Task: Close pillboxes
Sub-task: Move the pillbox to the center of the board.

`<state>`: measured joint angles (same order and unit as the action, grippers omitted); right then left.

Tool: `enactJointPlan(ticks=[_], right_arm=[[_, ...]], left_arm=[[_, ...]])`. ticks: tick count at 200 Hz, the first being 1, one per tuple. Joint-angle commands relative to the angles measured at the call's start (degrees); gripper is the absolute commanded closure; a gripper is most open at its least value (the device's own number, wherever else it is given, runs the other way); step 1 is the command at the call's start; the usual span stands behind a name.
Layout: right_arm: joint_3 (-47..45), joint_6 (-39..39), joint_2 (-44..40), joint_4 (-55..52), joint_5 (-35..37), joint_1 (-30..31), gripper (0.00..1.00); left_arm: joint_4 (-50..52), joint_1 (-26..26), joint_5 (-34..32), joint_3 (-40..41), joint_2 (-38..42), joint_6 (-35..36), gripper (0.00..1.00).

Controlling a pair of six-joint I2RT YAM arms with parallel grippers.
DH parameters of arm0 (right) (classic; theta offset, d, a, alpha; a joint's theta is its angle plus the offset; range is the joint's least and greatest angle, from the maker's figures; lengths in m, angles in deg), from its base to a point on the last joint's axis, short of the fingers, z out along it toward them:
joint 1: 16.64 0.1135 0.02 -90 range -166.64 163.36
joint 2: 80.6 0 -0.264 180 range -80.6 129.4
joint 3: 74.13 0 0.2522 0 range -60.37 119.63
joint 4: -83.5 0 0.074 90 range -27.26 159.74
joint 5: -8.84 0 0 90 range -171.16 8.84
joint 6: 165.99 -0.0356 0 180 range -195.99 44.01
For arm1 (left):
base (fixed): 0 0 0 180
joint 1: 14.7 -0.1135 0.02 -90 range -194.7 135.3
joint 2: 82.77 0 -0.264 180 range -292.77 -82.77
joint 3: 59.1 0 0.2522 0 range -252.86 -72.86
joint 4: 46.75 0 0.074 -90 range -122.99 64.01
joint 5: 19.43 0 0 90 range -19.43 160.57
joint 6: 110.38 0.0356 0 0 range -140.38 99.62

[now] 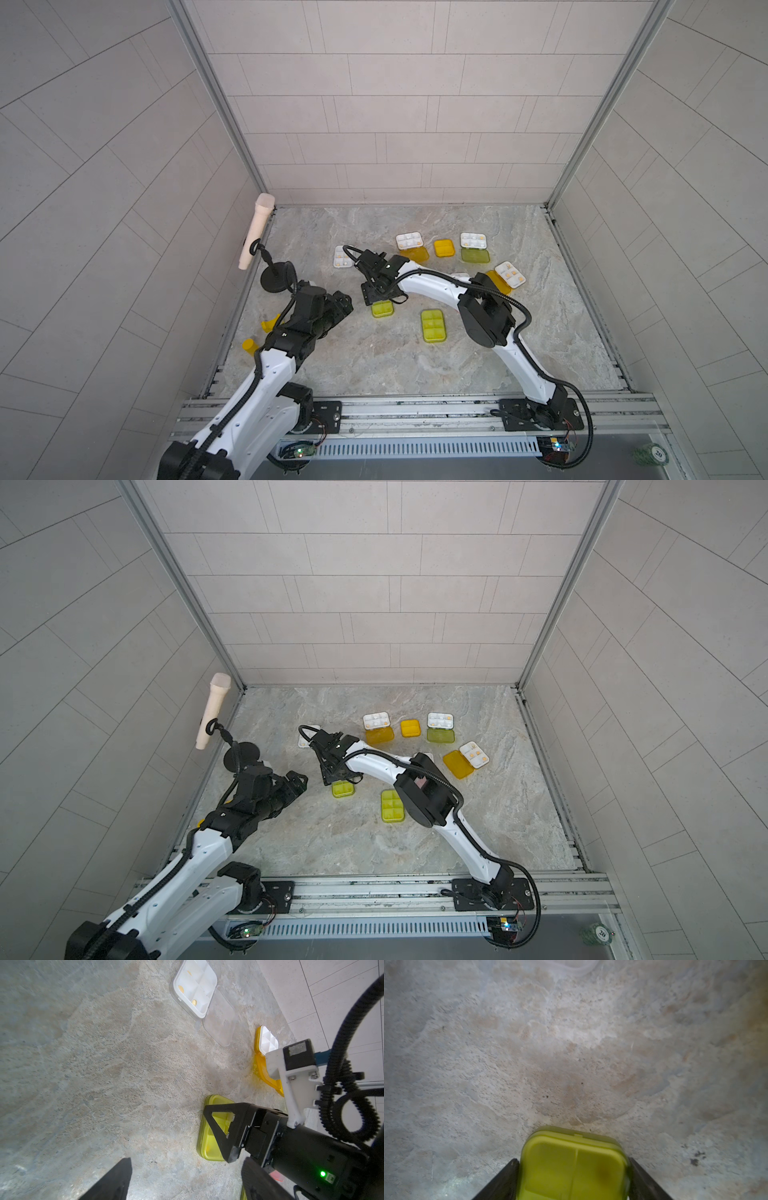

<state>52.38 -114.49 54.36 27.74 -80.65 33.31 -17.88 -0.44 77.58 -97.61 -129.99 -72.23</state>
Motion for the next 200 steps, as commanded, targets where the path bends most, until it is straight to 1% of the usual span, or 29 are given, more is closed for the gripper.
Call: enactJointPlan(ticks=[1, 35, 90, 113, 152, 200], right_arm=[[-3.91, -2.35, -3.43, 0.31, 2.17, 0.06, 0.22], [-10.27, -3.93, -8.31, 3.63, 2.57, -0.16, 0.23], [-24.34, -8.24, -18.15, 8.87, 3.52, 0.49, 0.23], [-28.99, -10.27, -20.68, 10.63, 3.91, 1.10, 0.23], [-33.30, -12.80, -21.75, 11.75, 4.60, 1.65, 0.23], [-35.22, -14.99, -22.80, 11.94, 5.56, 2.45, 0.23]], left_arm=[[0.37, -0.37, -0.62, 0.39, 0.22, -0.18, 0.13], [-0.67, -0.38, 0.31, 0.05, -0.86, -0.18, 0.12], [-3.43, -0.44, 1.80, 0.08, -3.19, -0.79, 0.12], [-5.22, -0.38, 2.77, 0.40, -4.18, -1.24, 0.12], [-6.04, -0.37, 3.92, 0.23, -5.29, -1.41, 0.12], [-5.89, -0.40, 3.78, 0.52, -4.53, -1.58, 0.12]])
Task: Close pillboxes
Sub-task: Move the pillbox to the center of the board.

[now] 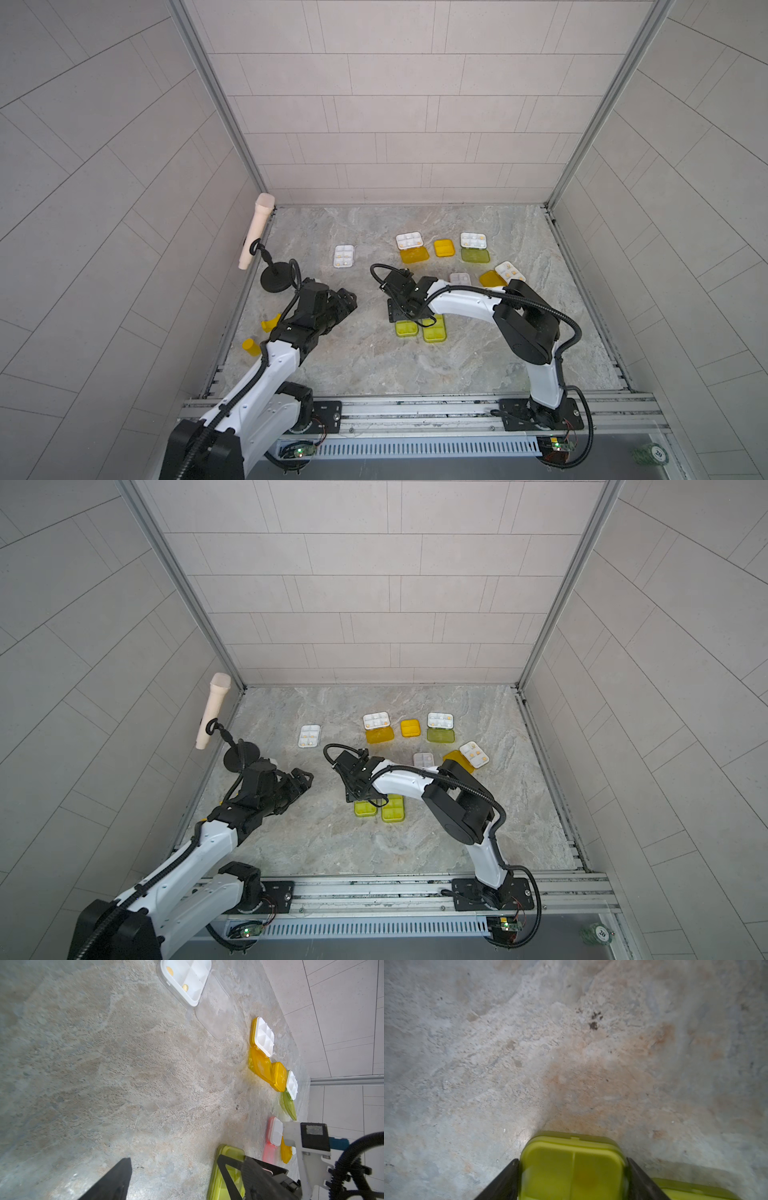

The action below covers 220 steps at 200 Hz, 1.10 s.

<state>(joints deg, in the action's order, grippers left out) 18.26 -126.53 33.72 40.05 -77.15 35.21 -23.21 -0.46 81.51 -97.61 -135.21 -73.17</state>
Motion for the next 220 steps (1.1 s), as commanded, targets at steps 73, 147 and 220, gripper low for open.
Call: enactJointPlan(ticks=[73, 147, 220], right_arm=[[-3.04, -5.09, -3.42, -0.44, 3.06, 2.08, 0.22], [-4.03, -6.13, -4.04, -0.47, 3.81, 2.72, 0.18], [-5.06, -6.92, -5.94, 0.35, 5.67, 3.39, 0.19]], left_arm=[[-0.93, -0.40, -0.08, 0.75, 0.60, -1.08, 0.13], [-0.98, -0.36, 0.31, 0.96, 0.63, -1.34, 0.12], [-1.28, -0.35, 0.26, 0.85, 0.01, -1.52, 0.13]])
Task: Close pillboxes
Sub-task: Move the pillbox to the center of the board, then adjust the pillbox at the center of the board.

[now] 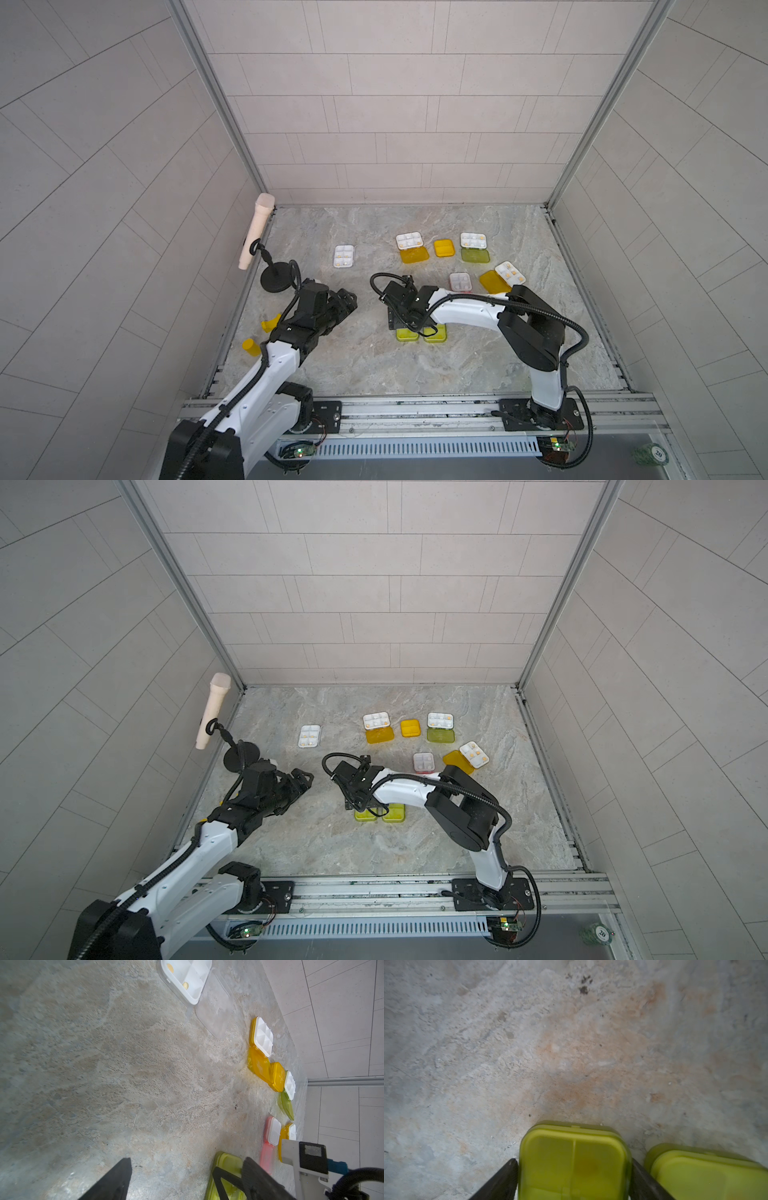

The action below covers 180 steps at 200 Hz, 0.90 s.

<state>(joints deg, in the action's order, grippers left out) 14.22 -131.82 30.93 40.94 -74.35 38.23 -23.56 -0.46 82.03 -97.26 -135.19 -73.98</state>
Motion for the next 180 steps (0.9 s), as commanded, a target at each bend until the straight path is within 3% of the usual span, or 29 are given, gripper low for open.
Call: enactJointPlan(ticks=[1, 65, 135, 180], right_arm=[[-1.02, -1.68, -3.15, -0.55, 2.91, 0.35, 0.19], [1.29, 2.89, -4.24, -2.19, 5.28, 0.59, 0.19], [12.02, 11.33, 3.52, -8.21, 6.92, 0.43, 0.19], [12.70, 13.53, 5.26, -8.99, 7.40, 0.42, 0.19]], left_arm=[[-0.93, -0.35, -0.24, 0.50, -0.03, -0.71, 0.12], [-0.99, -0.35, -0.43, 0.15, -0.34, -0.80, 0.12], [2.66, -0.37, -2.59, -1.82, 0.72, 0.06, 0.13], [5.45, -0.35, -6.07, -3.42, 2.98, 0.82, 0.13]])
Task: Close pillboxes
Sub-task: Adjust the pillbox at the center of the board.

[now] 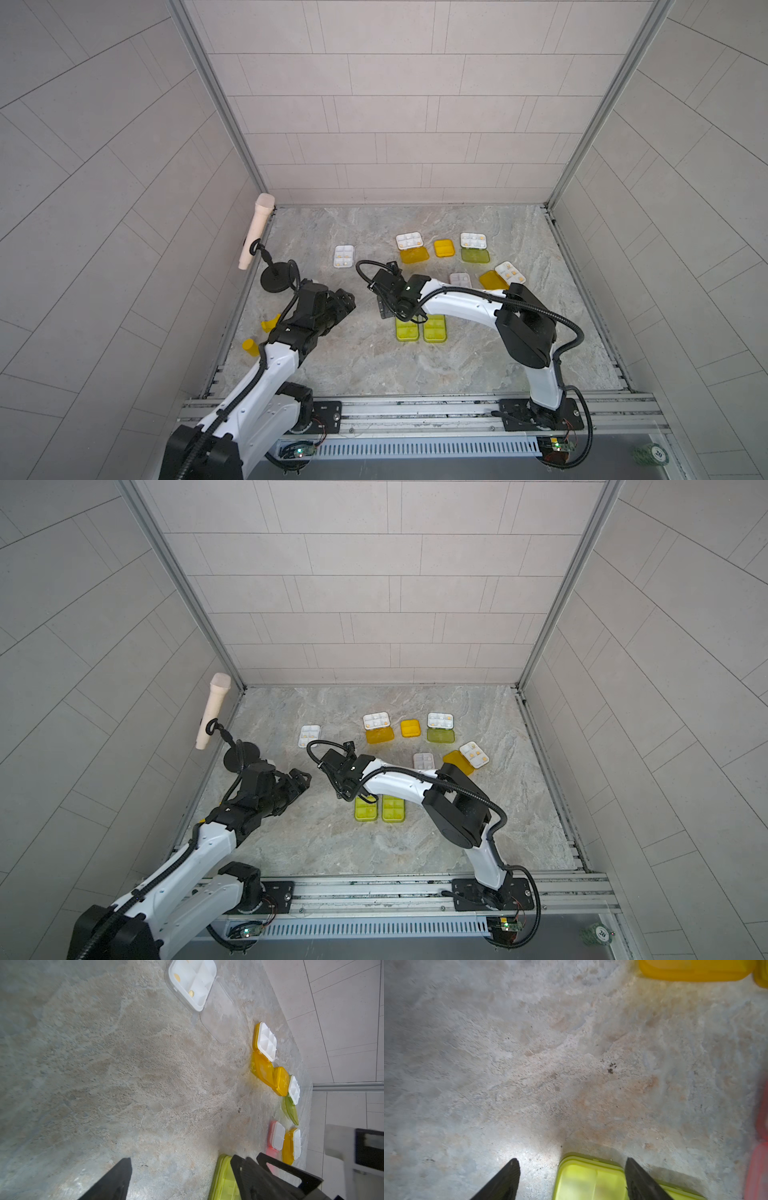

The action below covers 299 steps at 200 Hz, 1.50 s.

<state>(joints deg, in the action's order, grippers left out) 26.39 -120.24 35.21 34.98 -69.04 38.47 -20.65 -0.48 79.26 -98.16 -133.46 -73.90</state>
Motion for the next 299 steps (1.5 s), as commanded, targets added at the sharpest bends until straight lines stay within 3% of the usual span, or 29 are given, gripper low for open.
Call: enactJointPlan(ticks=[1, 198, 262, 299], right_arm=[[0.52, 2.00, 1.03, -3.03, 2.15, 0.17, 0.19], [-5.04, 4.69, -1.16, -0.83, 0.62, 0.01, 0.18], [-6.13, 7.01, -7.05, -1.57, 0.57, -0.06, 0.14], [-8.71, 8.54, -11.33, -1.18, 0.32, -0.73, 0.09]], left_arm=[[2.62, -0.33, -3.36, -2.59, 1.28, 0.76, 0.12], [3.84, -0.41, -3.54, -7.03, -3.31, 1.25, 0.13], [5.94, -0.48, -5.35, -15.18, -12.84, 5.96, 0.13], [13.22, -0.56, -12.45, -26.64, -23.26, 11.62, 0.13]])
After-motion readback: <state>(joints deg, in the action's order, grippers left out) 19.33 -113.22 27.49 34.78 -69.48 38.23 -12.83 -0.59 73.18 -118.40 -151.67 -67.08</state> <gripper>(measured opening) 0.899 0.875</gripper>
